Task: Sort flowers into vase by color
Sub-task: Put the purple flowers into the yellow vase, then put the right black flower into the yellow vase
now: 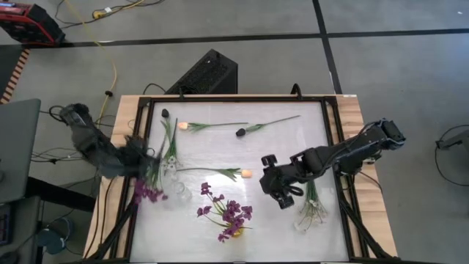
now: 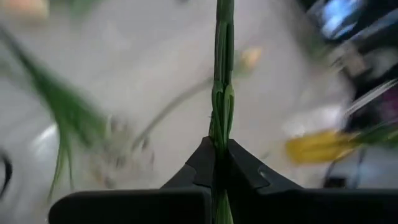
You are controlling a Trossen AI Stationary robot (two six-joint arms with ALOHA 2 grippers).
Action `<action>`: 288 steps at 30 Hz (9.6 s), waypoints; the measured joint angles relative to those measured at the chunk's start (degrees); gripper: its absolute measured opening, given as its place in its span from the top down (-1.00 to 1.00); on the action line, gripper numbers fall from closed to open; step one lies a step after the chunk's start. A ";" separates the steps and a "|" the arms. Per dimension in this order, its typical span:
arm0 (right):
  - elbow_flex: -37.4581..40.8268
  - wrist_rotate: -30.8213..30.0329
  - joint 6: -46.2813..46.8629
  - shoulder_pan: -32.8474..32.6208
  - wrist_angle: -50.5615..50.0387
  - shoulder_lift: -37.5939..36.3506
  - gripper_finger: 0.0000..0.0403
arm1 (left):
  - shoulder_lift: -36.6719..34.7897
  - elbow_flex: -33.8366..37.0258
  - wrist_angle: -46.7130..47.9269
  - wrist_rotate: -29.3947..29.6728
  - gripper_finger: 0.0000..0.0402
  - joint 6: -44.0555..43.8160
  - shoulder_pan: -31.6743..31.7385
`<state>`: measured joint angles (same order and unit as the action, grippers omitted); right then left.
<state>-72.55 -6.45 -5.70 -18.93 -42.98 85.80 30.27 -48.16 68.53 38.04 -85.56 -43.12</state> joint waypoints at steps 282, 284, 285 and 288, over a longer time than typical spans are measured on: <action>5.49 18.03 -37.69 62.00 8.79 24.30 0.07 | 25.96 1.53 -52.91 -28.39 0.10 78.86 45.06; 5.55 17.16 -37.31 61.69 7.44 23.88 0.32 | 25.96 1.53 -52.89 -28.43 0.10 78.87 45.06; 5.59 17.08 -36.75 61.54 6.87 23.47 0.47 | 25.96 1.53 -52.89 -28.55 0.10 78.88 45.06; 5.88 16.93 -34.44 60.96 3.59 21.27 0.87 | 25.96 1.53 -52.89 -28.54 0.10 78.79 45.06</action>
<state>-66.68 10.48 -40.14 42.03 -39.39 107.07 56.23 -46.63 15.64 9.50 -6.77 1.93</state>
